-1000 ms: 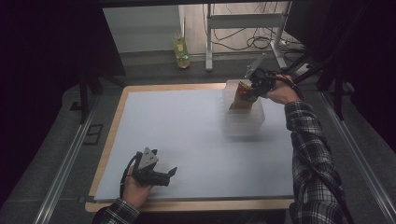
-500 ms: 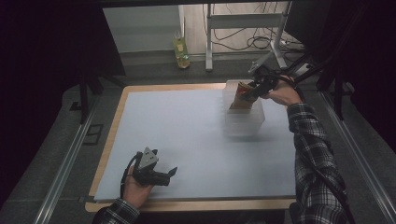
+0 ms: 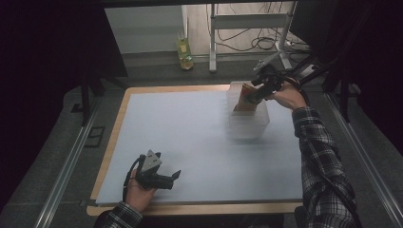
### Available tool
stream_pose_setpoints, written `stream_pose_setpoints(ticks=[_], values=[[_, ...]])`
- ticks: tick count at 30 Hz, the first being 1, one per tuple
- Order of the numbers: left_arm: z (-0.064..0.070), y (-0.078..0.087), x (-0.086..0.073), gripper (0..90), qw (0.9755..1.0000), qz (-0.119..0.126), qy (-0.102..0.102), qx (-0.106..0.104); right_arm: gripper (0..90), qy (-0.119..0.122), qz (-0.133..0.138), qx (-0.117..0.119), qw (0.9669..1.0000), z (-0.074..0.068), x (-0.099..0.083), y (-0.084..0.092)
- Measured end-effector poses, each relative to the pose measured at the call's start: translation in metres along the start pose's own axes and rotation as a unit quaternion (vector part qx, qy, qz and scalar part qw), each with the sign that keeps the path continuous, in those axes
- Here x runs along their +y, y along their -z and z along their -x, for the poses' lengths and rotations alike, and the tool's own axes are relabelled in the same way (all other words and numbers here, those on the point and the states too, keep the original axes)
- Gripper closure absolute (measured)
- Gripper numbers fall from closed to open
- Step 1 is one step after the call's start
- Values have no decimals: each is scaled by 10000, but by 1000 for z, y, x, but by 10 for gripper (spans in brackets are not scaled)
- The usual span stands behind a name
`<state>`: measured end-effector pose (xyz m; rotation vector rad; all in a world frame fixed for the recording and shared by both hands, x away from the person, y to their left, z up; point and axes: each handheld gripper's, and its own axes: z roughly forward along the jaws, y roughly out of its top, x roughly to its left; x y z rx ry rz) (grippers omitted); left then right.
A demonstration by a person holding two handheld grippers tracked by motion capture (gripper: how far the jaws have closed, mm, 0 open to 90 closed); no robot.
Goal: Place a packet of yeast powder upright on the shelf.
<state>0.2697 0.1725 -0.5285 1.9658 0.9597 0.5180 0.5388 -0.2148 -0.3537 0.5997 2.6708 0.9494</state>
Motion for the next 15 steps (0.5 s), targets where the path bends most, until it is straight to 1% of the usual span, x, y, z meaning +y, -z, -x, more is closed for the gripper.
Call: stream_pose_setpoints(ticks=[1, 4, 5, 7, 9, 10, 12, 15], values=[[0, 0, 0, 4, 10000, -2, 1, 4, 178, -29, 15, 14, 10000, -1, 0, 0], [0, 0, 0, 4, 10000, 4, 21, 8, 142, -63, 56, -55, 9999, -3, 1, 1], [-1, 0, 0, 4, 10000, 7, 27, 9, 131, -77, 79, -38, 9999, -4, 1, 1], [-1, 0, 0, 4, 10000, 8, 37, 5, 124, -147, 136, -76, 9998, -6, 2, 2], [-1, 0, 0, 3, 10000, 8, 41, 3, 111, -153, 214, -63, 9996, -6, 2, 3], [-1, 0, 0, 3, 10000, 8, 45, 0, 106, -210, 252, -85, 9994, -7, 3, 4], [-1, 1, -1, 3, 10000, 7, 49, -4, 96, -235, 288, -44, 9993, -8, 3, 5], [-1, 1, -1, 3, 10000, 15, 74, -17, 89, -255, 342, -76, 9991, -11, 4, 7]])
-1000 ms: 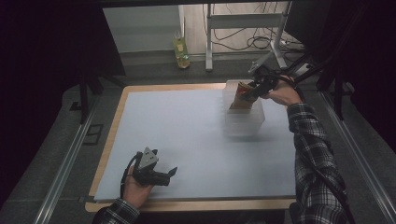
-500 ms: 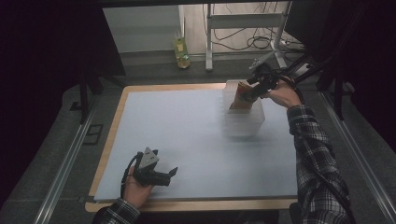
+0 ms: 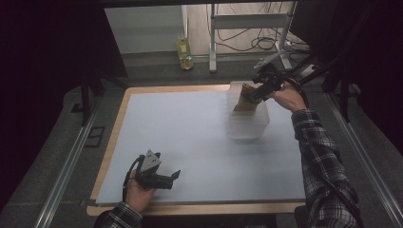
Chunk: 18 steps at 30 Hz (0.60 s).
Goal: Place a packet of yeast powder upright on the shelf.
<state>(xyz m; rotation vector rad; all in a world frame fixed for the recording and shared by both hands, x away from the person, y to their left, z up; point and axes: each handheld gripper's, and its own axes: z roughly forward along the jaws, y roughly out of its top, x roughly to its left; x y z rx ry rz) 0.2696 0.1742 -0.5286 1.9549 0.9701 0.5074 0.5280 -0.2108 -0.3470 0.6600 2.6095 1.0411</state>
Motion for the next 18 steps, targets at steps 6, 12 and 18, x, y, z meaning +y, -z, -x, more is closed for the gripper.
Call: stream_pose_setpoints(ticks=[6, 12, 18], values=[[-1, 0, 0, 3, 10000, 3, 39, -10, 74, -2, 103, -21, 9999, -6, 1, 3], [-2, 0, 0, 3, 10000, 22, 83, -22, 38, 26, 177, -5, 9998, -13, 2, 5], [-2, 1, 0, 3, 9999, 35, 100, -36, 21, 20, 217, 6, 9998, -21, 0, 8]])
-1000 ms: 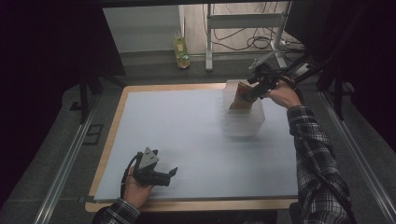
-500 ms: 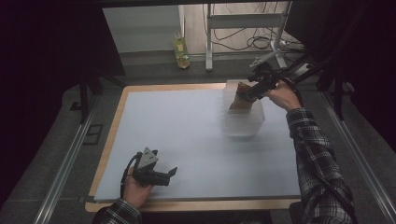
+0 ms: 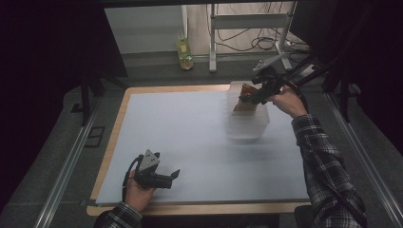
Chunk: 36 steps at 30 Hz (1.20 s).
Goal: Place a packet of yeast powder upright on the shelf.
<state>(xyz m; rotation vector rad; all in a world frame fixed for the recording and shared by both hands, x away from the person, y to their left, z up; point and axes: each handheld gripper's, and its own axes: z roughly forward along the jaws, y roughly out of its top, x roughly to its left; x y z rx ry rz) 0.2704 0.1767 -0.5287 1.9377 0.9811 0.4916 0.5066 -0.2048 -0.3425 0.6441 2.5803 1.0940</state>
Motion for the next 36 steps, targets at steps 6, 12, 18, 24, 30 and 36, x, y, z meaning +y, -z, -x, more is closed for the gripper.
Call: stream_pose_setpoints(ticks=[6, 12, 18, 24, 30, 36], values=[[0, -1, 0, 3, 10000, 9, 5, -20, 16, -95, 159, 14, 9998, -7, -4, 7], [0, -1, 0, 6, 10000, 20, 47, -77, 12, -163, 322, 13, 9993, -13, -9, 13], [0, 0, 0, 13, 9998, 45, 129, -170, 12, -191, 398, 16, 9990, -21, -15, 18], [-1, 0, 0, 15, 9998, 87, 79, -141, 12, -218, 449, 74, 9987, -30, -21, 23], [0, 0, 0, 15, 9999, 89, 9, -118, 12, -282, 566, 119, 9979, -40, -28, 29], [-1, 0, 0, 5, 9998, 115, 51, -136, 12, -266, 605, 118, 9977, -50, -37, 33]])
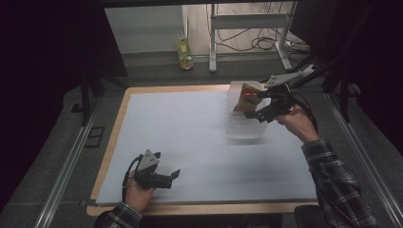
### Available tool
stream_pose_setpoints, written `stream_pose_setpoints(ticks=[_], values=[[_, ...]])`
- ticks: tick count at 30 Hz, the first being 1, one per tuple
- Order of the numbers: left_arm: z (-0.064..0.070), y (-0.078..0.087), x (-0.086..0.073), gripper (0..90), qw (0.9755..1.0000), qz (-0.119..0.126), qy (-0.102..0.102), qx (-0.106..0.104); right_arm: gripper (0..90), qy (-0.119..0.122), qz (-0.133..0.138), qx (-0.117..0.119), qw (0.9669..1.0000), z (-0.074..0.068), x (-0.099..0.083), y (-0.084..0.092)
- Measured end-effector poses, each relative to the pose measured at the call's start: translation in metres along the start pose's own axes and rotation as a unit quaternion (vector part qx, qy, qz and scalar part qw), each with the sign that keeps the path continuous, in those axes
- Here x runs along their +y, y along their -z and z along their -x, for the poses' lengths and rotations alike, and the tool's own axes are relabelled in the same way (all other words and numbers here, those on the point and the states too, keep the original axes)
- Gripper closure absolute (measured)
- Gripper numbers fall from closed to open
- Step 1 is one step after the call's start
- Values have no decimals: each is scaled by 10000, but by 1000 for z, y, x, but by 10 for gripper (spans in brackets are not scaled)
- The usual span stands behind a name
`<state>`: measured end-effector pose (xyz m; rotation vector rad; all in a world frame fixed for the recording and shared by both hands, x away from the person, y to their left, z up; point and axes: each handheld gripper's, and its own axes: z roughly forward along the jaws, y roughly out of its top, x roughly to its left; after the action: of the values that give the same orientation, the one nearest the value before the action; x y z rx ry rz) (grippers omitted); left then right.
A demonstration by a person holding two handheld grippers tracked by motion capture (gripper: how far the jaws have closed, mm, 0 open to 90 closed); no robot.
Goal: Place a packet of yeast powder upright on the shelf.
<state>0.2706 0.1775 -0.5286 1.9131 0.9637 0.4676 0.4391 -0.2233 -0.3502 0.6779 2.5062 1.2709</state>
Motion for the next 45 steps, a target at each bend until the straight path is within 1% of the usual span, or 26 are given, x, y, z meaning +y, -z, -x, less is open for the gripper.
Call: stream_pose_setpoints(ticks=[4, 9, 18, 24, 27, 31, 33, 39, 45], values=[[1, -3, -1, 1, 9999, -127, -47, -23, 12, 48, -44, -8, 10000, -7, -7, 0], [3, -4, 0, 0, 9998, -168, -105, -41, 10, -27, -31, 43, 10000, -15, -16, 0], [2, -5, -1, 0, 9998, -200, -90, -18, 6, -104, -64, 134, 9998, -28, -38, 2], [2, -5, 0, 0, 9998, -196, -87, -7, 5, -130, -136, 139, 9997, -38, -53, 4], [2, -5, 0, 0, 9998, -200, -92, -5, 5, -141, -116, 162, 9997, -42, -59, 5], [3, -4, 0, 2, 9997, -219, -91, 2, 5, -156, -113, 140, 9997, -49, -70, 7], [3, -4, 0, 2, 9997, -221, -83, -3, 5, -206, -138, 109, 9996, -53, -75, 8], [2, -4, 0, 2, 9997, -226, -87, -4, 5, -206, -95, 119, 9997, -63, -89, 9], [3, -4, 0, 3, 9997, -227, -73, -5, 5, -237, -71, 81, 9997, -72, -104, 7]])
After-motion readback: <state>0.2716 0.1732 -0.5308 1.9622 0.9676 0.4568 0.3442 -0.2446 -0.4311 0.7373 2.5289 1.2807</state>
